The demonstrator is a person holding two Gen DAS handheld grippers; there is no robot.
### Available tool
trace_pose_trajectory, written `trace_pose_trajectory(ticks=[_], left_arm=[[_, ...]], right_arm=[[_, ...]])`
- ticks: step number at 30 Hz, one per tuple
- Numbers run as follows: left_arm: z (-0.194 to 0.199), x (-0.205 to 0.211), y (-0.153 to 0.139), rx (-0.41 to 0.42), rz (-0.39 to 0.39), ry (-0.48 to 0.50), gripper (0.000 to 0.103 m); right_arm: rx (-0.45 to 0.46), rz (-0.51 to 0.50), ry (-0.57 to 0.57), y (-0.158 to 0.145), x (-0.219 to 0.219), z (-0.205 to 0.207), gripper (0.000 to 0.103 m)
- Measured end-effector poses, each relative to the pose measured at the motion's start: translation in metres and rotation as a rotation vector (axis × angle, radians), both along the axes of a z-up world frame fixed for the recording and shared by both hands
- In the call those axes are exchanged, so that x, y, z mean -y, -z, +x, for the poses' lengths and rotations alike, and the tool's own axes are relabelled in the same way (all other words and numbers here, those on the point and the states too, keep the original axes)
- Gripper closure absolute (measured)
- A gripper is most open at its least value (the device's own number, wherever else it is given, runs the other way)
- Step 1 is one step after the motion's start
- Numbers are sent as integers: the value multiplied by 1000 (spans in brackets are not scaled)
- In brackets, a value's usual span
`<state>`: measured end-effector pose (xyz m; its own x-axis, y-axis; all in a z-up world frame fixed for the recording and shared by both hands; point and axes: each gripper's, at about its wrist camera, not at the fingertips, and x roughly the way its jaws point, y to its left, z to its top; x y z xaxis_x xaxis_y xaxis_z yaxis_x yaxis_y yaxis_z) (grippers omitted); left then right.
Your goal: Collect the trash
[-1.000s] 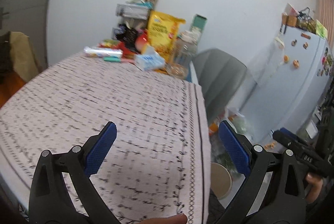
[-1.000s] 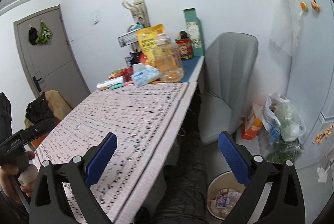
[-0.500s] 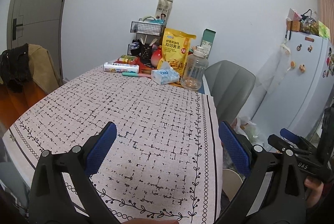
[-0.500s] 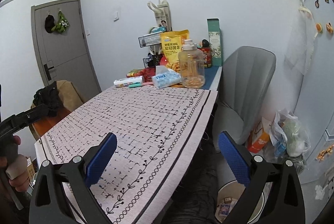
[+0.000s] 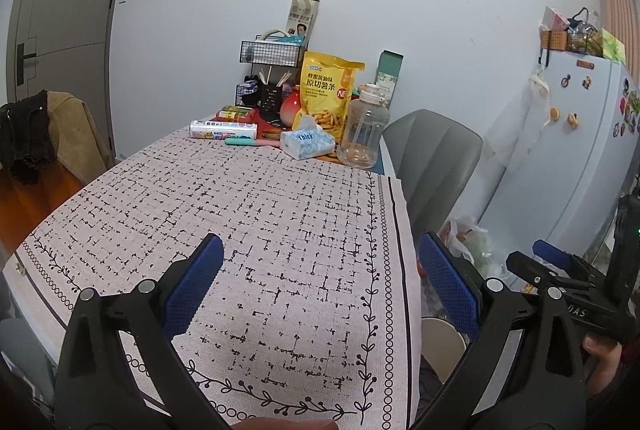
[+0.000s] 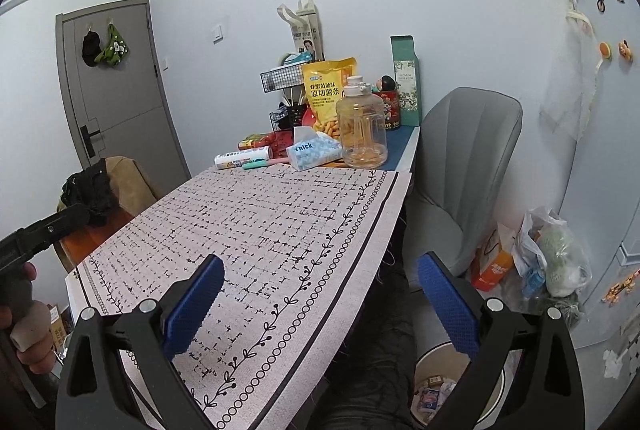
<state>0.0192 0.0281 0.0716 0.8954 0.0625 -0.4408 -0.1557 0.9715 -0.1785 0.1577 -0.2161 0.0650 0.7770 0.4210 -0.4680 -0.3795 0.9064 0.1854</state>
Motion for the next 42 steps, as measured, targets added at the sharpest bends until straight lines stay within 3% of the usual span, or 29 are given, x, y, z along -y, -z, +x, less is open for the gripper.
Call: trace_pose_trajectory(ticks=[19, 42], left_arm=[[14, 9, 15, -54, 8, -11, 6], [22, 27, 14, -66, 13, 42, 6]], right_arm=[[-63, 7, 1, 22, 8, 16, 8], [-57, 3, 61, 19, 28, 10, 8]])
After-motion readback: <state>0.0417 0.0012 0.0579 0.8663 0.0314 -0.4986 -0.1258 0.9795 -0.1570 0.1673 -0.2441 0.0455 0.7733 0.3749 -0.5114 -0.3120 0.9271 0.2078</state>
